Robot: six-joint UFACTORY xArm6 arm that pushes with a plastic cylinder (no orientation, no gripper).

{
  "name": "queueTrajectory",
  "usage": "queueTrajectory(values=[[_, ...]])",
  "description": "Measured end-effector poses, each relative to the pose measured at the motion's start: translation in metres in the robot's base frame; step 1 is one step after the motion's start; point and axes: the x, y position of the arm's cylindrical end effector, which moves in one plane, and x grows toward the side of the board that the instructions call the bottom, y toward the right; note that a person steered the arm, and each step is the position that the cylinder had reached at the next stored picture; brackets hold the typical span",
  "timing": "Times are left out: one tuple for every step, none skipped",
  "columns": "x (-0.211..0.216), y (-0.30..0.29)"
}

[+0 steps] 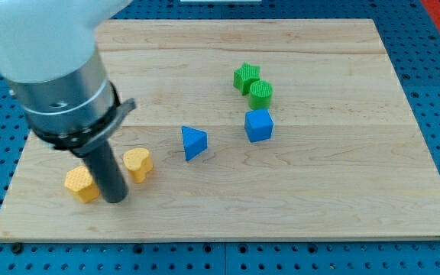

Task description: Move the yellow hexagon closer to the red star

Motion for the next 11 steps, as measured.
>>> queueTrajectory(values=[[-0.013, -0.038], [-0.041, -0.035], [0.014, -0.012], [0.007, -0.060], [-0.019, -0.079], [-0.015, -0.079], [-0.029, -0.131], [-0.050, -0.094], [-0.066, -0.068], [-0.011, -0.057], [0.006, 0.042]])
